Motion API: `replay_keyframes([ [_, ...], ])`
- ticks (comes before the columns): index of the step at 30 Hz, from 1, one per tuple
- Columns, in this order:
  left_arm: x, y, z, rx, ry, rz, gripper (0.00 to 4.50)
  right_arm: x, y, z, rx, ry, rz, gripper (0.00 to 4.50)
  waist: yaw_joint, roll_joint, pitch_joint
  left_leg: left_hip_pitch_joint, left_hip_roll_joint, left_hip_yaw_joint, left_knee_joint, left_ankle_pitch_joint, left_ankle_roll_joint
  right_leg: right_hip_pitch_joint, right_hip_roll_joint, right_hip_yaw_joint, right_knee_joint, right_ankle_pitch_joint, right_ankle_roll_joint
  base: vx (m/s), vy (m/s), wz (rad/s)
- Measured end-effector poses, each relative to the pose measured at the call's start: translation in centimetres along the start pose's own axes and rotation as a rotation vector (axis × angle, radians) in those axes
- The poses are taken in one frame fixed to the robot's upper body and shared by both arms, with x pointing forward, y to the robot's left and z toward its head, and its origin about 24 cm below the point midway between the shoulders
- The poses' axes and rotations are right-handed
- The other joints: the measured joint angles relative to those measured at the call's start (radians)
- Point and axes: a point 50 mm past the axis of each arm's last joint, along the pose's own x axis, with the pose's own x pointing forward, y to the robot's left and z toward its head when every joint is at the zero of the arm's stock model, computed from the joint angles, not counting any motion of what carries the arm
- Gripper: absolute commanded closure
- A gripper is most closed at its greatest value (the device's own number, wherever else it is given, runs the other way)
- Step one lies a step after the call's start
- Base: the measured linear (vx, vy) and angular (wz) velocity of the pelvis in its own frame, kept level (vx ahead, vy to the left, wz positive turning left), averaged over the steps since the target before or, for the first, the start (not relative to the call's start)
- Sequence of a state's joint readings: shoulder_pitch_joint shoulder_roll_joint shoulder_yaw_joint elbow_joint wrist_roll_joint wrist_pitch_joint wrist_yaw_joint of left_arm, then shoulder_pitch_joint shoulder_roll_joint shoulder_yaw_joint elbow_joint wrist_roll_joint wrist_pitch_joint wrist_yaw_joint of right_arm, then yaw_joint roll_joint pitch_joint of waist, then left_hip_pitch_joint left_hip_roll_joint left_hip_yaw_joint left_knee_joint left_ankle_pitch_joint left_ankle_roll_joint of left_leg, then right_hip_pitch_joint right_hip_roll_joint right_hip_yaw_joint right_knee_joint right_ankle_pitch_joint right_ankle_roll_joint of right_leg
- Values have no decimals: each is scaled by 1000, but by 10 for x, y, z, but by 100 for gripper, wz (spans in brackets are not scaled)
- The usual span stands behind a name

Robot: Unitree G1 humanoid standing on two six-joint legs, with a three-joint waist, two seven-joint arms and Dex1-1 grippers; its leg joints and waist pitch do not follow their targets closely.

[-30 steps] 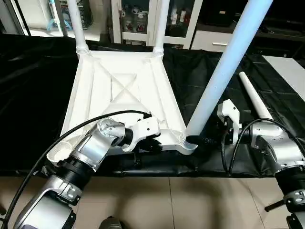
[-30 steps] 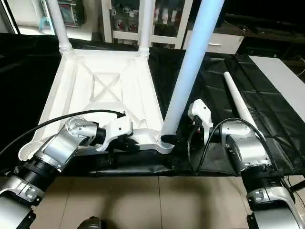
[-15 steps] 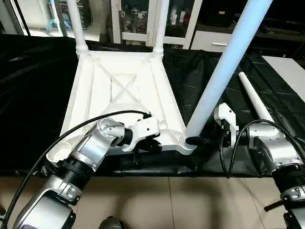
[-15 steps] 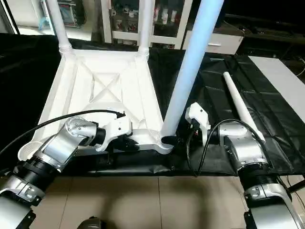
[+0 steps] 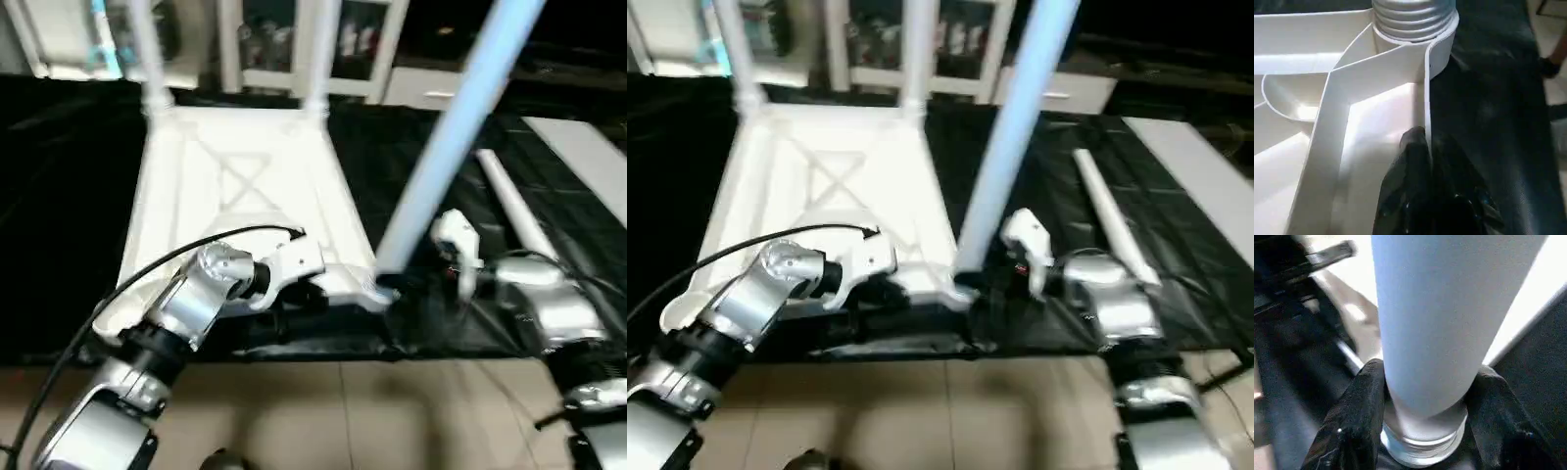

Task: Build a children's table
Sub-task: Insert table leg to table base

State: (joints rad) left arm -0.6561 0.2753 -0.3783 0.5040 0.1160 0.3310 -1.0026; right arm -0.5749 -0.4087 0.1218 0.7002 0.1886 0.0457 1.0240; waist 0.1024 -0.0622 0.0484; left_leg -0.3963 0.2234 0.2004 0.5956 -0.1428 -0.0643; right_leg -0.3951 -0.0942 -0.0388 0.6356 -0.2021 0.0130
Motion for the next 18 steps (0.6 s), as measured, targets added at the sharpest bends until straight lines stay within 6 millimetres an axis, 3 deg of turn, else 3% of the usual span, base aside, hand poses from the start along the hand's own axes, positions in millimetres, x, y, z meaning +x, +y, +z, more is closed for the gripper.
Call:
replay_keyframes([
  [4,21,12,8,-159,10,179,450,24,-8,2,109,-16,-302,249,-23,2,0,6,-2,-4,0,0,0,2,0,-2,-6,-2,3,-59,14,-9],
  [6,31,16,12,-224,14,263,450,41,-9,7,188,-34,-457,250,-42,3,0,7,-6,-11,0,0,0,-1,-1,-3,-9,-2,3,-47,28,-22],
  [9,42,18,18,-286,9,348,450,60,-6,11,278,-48,-642,250,-54,8,0,7,-17,-27,-1,0,0,-4,-1,-3,-13,-1,2,0,0,0],
  [14,50,18,25,-321,0,408,450,79,1,19,297,-59,-819,251,-61,12,0,6,-17,-28,-2,0,0,-4,-1,-3,-25,14,-1,0,0,0],
  [18,52,19,27,-315,-3,410,450,80,1,20,283,-59,-837,251,-60,12,0,6,-18,-28,-3,0,0,-4,-1,-2,-25,16,-1,0,0,0],
])
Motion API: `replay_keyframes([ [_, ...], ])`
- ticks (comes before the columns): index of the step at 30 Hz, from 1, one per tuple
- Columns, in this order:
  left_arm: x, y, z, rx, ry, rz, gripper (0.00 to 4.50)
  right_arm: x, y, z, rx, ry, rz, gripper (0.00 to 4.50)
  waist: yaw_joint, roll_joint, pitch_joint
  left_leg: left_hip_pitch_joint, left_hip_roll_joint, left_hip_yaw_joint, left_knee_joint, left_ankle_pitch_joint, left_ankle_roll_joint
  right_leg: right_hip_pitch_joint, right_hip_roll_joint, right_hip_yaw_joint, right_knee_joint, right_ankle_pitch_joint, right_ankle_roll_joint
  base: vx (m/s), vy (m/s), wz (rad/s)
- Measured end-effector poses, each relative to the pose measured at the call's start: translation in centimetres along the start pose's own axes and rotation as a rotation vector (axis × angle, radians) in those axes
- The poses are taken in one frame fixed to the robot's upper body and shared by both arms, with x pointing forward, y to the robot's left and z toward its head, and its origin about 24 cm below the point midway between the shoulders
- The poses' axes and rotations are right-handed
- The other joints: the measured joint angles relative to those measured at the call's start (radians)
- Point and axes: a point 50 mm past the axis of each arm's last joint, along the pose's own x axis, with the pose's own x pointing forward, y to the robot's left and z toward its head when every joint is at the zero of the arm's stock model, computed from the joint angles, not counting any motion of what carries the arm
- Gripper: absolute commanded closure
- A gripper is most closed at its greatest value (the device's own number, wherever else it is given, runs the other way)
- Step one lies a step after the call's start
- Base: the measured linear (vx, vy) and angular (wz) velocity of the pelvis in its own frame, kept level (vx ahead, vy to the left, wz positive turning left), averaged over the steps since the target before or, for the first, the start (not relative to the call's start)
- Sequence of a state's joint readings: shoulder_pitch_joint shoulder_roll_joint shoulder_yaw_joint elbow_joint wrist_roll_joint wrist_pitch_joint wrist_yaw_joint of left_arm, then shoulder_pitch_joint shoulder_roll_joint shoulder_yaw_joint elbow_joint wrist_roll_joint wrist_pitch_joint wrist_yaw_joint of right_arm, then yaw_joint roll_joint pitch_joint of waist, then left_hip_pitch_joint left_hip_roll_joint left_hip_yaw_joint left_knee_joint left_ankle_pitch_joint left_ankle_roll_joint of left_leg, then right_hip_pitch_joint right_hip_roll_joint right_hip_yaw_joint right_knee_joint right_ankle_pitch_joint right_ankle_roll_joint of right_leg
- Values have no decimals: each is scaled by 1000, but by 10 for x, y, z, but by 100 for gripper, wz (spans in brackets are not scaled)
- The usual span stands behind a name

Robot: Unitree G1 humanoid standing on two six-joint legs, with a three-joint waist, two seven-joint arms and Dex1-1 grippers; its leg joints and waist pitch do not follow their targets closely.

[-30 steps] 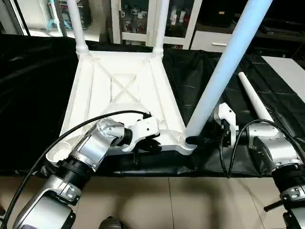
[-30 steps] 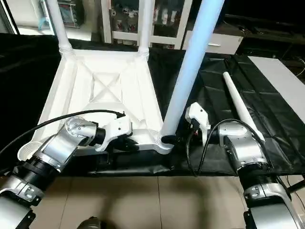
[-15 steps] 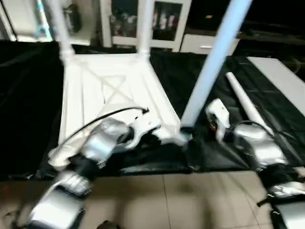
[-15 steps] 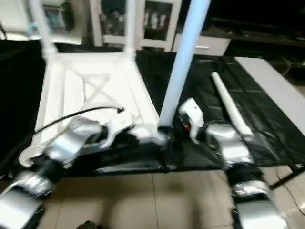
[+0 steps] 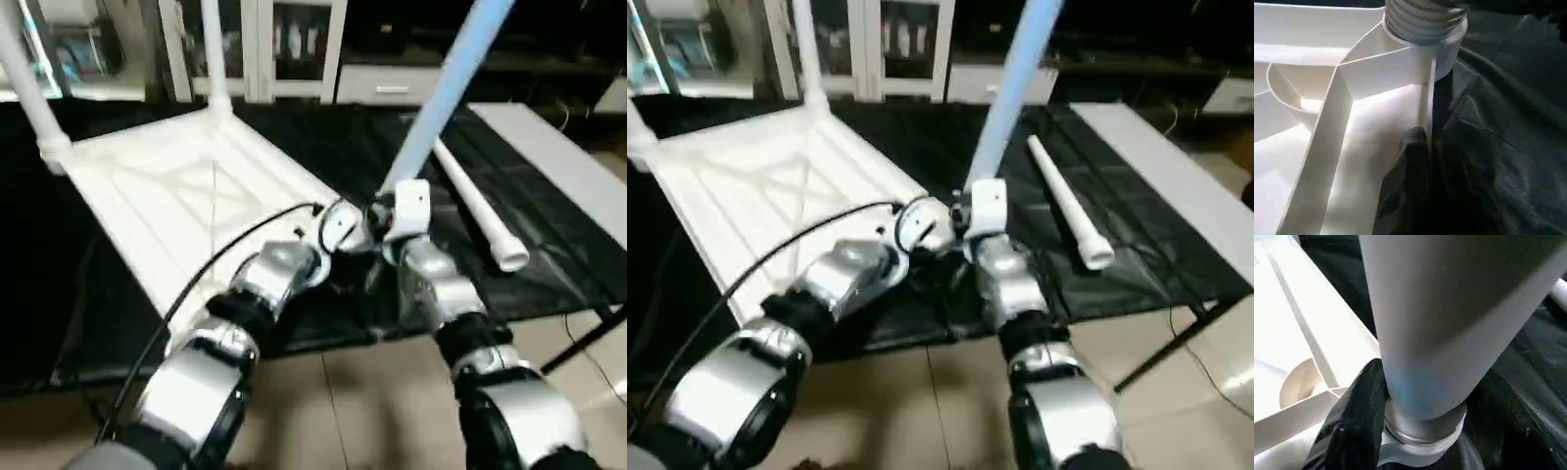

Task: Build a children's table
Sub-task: Insert table leg to table base

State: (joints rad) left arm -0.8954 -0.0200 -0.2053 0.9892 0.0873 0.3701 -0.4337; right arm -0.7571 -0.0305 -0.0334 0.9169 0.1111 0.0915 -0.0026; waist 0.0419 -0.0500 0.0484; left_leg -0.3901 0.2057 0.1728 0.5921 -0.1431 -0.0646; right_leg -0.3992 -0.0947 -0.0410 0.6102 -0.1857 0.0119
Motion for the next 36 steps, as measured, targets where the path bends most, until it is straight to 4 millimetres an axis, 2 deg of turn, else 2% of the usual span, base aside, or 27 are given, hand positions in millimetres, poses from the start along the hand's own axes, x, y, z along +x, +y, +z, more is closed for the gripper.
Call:
replay_keyframes([
  [7,0,1,0,21,-9,5,450,1,-2,1,26,-7,19,251,5,0,0,1,0,0,-6,0,0,-3,0,-1,0,9,4,0,0,0],
  [13,-1,3,0,84,-25,-25,450,0,-13,5,54,-14,96,251,13,1,1,0,0,1,-10,0,0,-5,0,-1,-1,9,4,0,0,0],
  [17,-9,16,-3,202,-46,-54,450,-3,-24,13,97,-20,203,252,20,1,2,-3,1,2,-14,0,0,-9,0,-1,-1,14,7,0,0,0],
  [20,-18,29,-9,302,-53,-75,450,-9,-36,33,117,-86,282,252,29,2,3,-7,1,2,-15,1,-1,-13,1,-1,-1,21,4,0,0,0],
  [23,-23,33,-11,369,-63,-113,450,-17,-53,58,124,-173,320,252,39,1,2,-7,2,4,-14,1,-2,-13,1,0,-2,21,5,0,0,0],
  [26,-28,37,-14,412,-67,-164,450,-26,-60,71,129,-211,387,252,47,1,2,-7,2,7,-14,1,-1,-13,1,1,-4,21,5,0,0,0],
  [31,-36,45,-21,498,-80,-198,450,-39,-63,66,155,-198,477,252,49,1,2,-8,2,8,-14,1,-1,-12,0,2,-7,21,5,0,0,0],
  [35,-44,52,-26,552,-88,-220,450,-49,-61,63,197,-170,562,252,47,-4,2,-7,3,9,-15,1,-2,-12,0,1,-8,21,5,0,0,0],
  [36,-45,53,-27,559,-92,-223,421,-52,-62,64,190,-164,579,252,48,-4,2,-7,2,9,-15,1,-2,-13,0,2,-8,21,5,0,0,0],
])
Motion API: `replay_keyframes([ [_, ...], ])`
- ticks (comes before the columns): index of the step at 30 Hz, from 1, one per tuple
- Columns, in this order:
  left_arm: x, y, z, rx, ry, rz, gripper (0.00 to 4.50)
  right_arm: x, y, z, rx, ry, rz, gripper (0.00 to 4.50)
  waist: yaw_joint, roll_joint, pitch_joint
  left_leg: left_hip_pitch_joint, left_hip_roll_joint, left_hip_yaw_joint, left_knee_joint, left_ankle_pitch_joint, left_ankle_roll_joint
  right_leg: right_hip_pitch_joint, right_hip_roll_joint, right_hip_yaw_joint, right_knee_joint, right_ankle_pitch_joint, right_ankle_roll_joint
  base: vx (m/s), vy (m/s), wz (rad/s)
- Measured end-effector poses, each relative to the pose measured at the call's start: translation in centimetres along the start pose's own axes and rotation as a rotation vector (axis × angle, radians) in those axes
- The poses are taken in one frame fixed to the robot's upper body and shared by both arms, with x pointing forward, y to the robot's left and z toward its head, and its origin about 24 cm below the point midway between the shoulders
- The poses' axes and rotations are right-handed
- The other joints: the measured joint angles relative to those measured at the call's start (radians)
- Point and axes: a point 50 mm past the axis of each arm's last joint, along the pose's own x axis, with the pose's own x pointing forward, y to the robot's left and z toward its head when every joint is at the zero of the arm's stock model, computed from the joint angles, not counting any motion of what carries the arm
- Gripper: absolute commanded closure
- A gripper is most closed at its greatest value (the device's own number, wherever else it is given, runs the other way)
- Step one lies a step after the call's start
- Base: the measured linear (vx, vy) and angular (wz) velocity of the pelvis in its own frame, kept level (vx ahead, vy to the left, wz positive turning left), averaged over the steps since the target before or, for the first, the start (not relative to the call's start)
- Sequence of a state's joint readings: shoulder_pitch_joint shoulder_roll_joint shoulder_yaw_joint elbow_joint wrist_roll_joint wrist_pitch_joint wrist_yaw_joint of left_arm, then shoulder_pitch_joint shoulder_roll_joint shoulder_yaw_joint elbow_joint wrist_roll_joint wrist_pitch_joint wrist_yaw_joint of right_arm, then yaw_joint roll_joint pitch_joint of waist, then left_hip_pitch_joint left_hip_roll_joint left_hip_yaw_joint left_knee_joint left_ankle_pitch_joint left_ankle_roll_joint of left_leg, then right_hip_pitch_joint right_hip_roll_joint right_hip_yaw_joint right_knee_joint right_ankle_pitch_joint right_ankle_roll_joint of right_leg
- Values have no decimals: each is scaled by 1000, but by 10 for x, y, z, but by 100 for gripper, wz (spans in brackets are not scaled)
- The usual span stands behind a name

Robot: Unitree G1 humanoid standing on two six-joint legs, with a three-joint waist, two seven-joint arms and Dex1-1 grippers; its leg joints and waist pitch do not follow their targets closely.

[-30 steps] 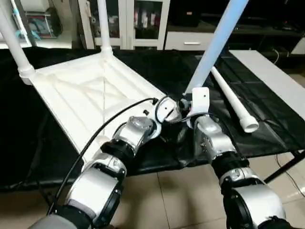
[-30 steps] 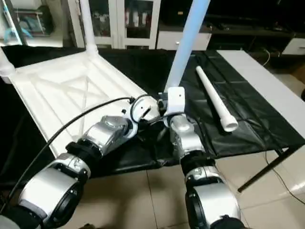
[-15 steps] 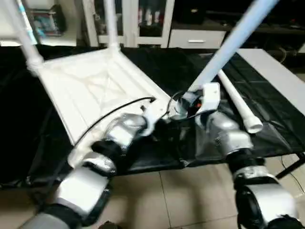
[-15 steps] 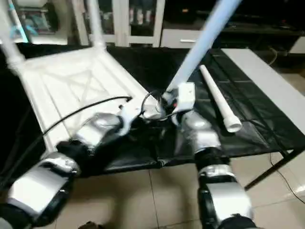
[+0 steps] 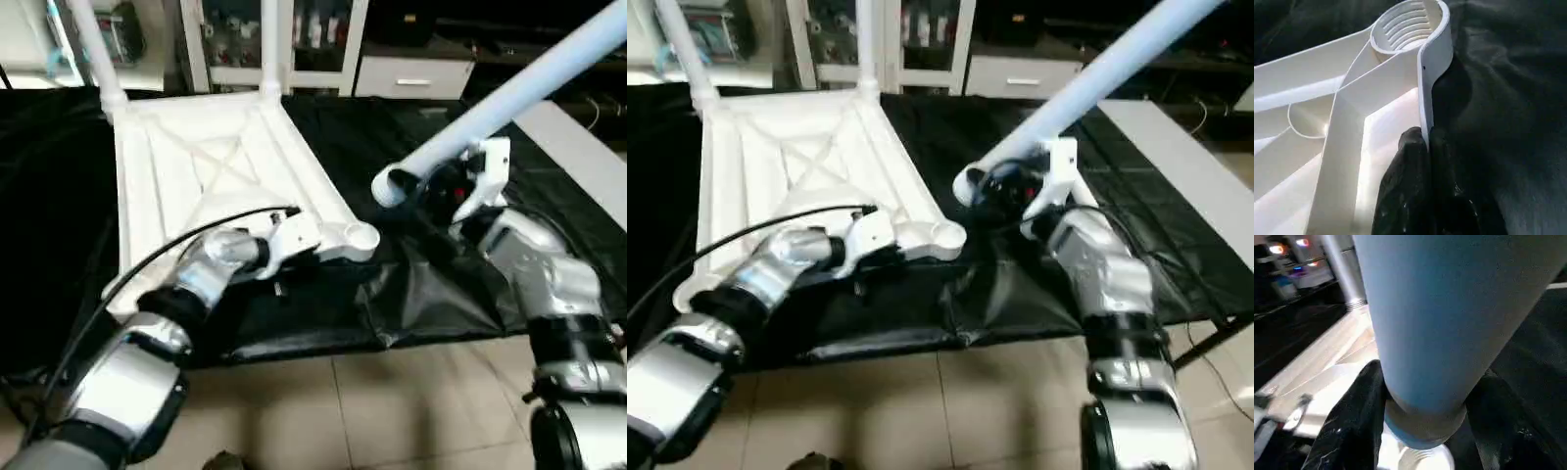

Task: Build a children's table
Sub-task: Insert table leg to table base

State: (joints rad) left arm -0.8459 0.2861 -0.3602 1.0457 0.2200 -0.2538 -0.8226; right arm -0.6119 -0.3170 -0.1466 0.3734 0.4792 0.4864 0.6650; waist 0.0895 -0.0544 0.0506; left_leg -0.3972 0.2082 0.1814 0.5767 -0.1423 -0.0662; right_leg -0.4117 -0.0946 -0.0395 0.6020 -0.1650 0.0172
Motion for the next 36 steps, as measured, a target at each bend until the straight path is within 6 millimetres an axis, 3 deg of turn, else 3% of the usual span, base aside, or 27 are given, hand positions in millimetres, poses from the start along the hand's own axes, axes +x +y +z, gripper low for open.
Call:
replay_keyframes([
  [9,-18,9,-11,-43,-20,0,343,-15,-2,-7,-14,127,39,253,-2,-9,3,-1,0,1,-1,0,-1,-4,0,0,0,0,2,0,0,0],
  [16,-34,18,-5,-208,-178,-21,287,-25,-5,-6,11,227,103,253,2,-21,9,-5,1,6,0,1,-1,-7,0,0,1,1,0,0,0,0],
  [22,-51,35,22,-365,-408,-57,243,-39,0,-4,60,332,318,253,17,-24,11,-5,3,14,1,0,0,-8,-1,1,1,1,-1,0,0,0],
  [28,-56,49,73,-459,-619,-123,228,-48,4,-3,63,404,477,253,32,-27,12,-5,11,19,12,0,-1,-7,-1,0,9,0,-1,0,0,0],
  [34,-52,42,109,-647,-779,-279,228,-51,8,0,65,472,596,253,24,-28,12,-5,11,17,16,0,0,-6,-1,0,10,1,-1,0,0,0],
  [35,-52,40,117,-667,-809,-325,200,-50,7,0,65,490,609,253,24,-28,13,-5,11,17,16,0,0,-6,-1,0,10,1,-1,0,0,0],
  [36,-52,39,123,-666,-822,-349,200,-50,7,-1,64,495,610,253,24,-29,13,-5,12,17,16,0,0,-6,-1,0,10,1,-2,0,0,0],
])
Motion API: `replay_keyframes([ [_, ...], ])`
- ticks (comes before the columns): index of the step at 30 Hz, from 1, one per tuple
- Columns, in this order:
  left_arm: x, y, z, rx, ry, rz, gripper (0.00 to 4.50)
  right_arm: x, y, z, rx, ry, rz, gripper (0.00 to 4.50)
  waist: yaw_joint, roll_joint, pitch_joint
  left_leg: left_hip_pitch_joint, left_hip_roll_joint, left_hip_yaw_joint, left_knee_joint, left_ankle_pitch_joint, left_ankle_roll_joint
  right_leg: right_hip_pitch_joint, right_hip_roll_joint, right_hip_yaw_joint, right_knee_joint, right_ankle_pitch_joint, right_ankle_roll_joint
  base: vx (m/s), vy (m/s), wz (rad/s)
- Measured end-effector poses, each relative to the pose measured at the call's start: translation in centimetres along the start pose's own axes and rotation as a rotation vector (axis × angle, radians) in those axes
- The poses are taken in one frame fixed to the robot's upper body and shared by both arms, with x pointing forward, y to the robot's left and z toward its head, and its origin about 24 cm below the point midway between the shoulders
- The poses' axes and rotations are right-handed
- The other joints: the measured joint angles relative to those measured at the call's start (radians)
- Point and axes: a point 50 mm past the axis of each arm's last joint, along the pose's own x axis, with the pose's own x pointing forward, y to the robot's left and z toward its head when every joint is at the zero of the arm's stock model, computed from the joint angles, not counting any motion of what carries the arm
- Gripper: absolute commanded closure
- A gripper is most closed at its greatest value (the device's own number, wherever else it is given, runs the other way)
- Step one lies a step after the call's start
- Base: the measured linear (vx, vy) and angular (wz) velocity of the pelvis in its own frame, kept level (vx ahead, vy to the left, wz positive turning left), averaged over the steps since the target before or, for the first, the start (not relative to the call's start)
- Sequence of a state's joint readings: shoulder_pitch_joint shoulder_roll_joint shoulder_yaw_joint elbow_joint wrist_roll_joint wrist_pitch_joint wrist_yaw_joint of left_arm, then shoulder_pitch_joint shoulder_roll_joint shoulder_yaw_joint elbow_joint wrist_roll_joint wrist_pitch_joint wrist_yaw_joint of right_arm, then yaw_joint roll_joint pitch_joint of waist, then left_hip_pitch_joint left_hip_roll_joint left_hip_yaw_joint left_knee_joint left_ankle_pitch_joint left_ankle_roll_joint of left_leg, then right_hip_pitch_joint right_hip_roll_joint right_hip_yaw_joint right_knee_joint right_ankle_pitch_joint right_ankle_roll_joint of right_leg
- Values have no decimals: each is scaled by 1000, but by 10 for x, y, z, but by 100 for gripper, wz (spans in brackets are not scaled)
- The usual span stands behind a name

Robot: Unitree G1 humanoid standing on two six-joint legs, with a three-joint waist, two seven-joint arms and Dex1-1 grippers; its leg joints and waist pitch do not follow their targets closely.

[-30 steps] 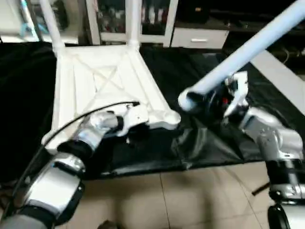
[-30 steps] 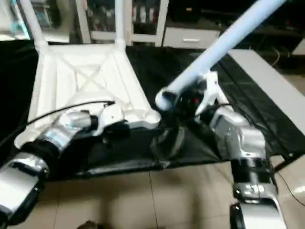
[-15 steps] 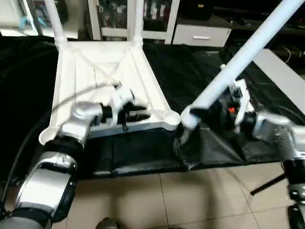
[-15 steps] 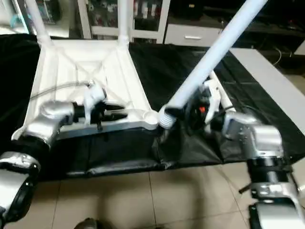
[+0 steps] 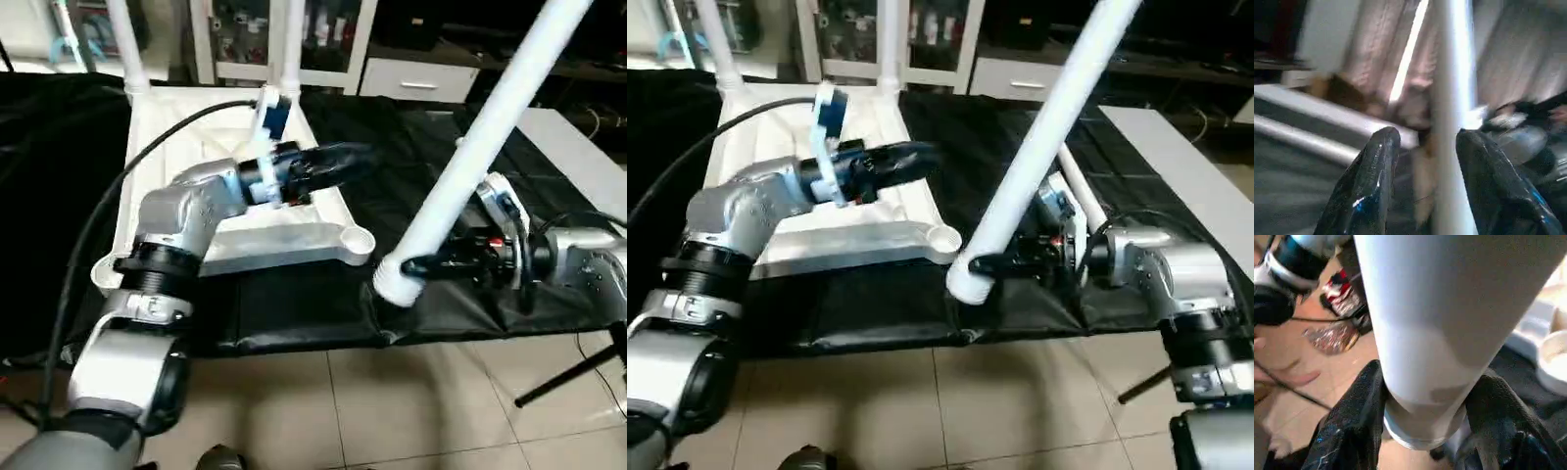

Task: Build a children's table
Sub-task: Insert table leg to table base

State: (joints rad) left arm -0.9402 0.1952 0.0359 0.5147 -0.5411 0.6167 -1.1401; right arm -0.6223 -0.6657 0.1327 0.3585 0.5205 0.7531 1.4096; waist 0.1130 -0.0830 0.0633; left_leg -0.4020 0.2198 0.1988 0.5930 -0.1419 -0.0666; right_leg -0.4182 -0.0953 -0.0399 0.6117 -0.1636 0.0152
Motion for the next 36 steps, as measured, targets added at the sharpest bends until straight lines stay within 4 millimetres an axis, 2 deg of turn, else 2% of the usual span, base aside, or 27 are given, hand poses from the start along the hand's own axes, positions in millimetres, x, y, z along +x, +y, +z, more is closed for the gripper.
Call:
replay_keyframes([
  [4,17,-12,11,-27,10,-71,190,4,2,-1,-3,45,49,253,0,-1,0,0,1,0,0,0,0,0,0,0,0,1,-1,0,0,0],
  [5,20,-15,12,-29,20,-80,166,5,3,-2,-3,55,66,253,1,-1,-1,0,1,0,0,0,0,0,0,0,0,1,-1,0,0,0],
  [8,25,-16,9,-46,49,-72,151,6,4,-4,-12,91,82,253,1,-3,-1,0,1,0,0,0,0,0,1,0,0,1,-1,0,0,0],
  [9,26,-16,7,-53,63,-66,123,5,4,-5,-15,107,85,253,1,-3,-1,-1,1,1,0,0,0,0,1,0,0,1,-1,0,0,0],
  [10,28,-16,5,-59,74,-58,114,5,4,-6,-19,122,89,253,1,-3,-1,-1,1,1,0,0,1,0,1,0,0,1,-1,0,0,0],
  [14,34,-15,-2,-87,116,-6,92,8,7,-6,-62,176,110,253,1,-4,-1,-1,1,1,0,0,1,0,1,-1,0,1,-1,0,0,0],
  [16,35,-14,-3,-86,118,6,72,8,6,-7,-65,190,111,253,1,-4,-1,-1,1,1,1,0,1,0,1,-1,0,1,-1,0,0,0],
  [20,38,-15,-3,-92,110,-2,60,10,6,-9,-65,213,117,253,1,-4,-1,-1,1,0,3,0,1,1,1,0,0,1,-2,0,0,0],
  [21,38,-16,-3,-92,107,-7,32,10,6,-10,-63,217,120,253,1,-4,-1,-1,1,0,3,0,1,1,1,0,1,1,-2,0,0,0],
  [24,42,-25,0,-96,95,-67,27,10,6,-10,-76,222,121,253,1,-4,-1,-1,2,0,4,0,1,1,1,0,1,1,-2,0,0,0],
  [27,46,-32,2,-90,91,-109,0,11,6,-11,-87,239,121,253,1,-4,-1,0,2,0,4,0,1,2,1,-1,1,1,-2,0,0,0],
  [32,53,-35,-12,-111,115,-109,0,20,4,-16,-102,286,132,253,0,-4,-1,0,2,0,5,0,1,2,1,-1,2,2,-2,0,0,0],
  [36,60,-36,-16,-114,116,-82,0,28,-1,-15,-145,305,98,253,-2,-4,-1,0,2,0,6,0,1,2,1,-1,2,2,-3,0,0,0],
])
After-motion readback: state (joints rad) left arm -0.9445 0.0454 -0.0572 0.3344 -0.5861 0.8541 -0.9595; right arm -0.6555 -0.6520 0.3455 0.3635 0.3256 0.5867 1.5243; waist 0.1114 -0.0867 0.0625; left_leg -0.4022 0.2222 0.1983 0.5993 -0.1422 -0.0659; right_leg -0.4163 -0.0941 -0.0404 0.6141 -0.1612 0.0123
